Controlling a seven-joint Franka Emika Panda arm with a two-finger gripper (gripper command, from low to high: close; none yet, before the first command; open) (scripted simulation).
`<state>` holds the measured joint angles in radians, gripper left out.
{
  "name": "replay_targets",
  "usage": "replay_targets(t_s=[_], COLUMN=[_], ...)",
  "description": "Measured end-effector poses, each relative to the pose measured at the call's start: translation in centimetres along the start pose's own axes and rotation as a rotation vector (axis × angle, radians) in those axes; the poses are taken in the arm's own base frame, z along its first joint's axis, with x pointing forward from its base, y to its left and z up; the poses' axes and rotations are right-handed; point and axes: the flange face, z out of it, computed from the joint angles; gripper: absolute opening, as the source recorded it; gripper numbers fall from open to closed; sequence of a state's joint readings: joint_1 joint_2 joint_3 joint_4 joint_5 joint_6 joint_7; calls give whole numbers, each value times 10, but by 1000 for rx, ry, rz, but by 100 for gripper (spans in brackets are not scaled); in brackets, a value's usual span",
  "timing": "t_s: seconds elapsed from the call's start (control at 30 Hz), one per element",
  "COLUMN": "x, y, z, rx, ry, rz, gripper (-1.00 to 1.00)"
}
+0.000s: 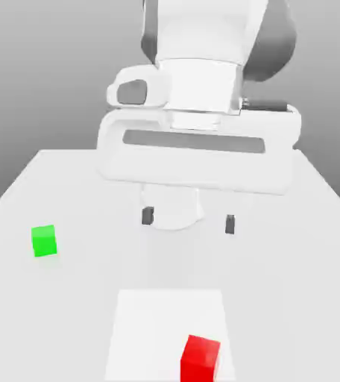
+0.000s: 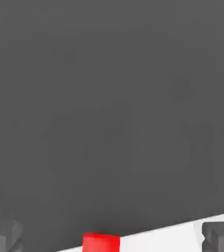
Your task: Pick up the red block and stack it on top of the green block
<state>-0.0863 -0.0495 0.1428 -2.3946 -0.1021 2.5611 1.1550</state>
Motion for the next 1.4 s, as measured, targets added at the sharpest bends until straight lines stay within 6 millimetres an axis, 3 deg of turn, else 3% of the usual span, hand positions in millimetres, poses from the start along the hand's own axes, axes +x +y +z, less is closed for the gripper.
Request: replay_targets(t_s=[0.23, 0.4, 0.43, 0.67, 0.83, 1.0, 1.07, 1.13, 1.23, 1.4], x=[-38, -54, -55, -55, -41, 46, 84, 107, 120, 109], y=[25, 38, 40, 40, 36, 129, 186, 241, 310, 404], z=[121, 189, 198, 198, 144, 122, 111, 100, 83, 60], rx=[-145, -166, -167, -166, -169, -217, -239, -256, -270, -259], ry=[-131, -152, -153, -152, -148, -86, -67, -57, -54, -73], rz=[68, 80, 80, 80, 85, 186, 266, 336, 408, 497], gripper=[0, 0, -100, -100, -100, -100, -100, -100, -100, -100])
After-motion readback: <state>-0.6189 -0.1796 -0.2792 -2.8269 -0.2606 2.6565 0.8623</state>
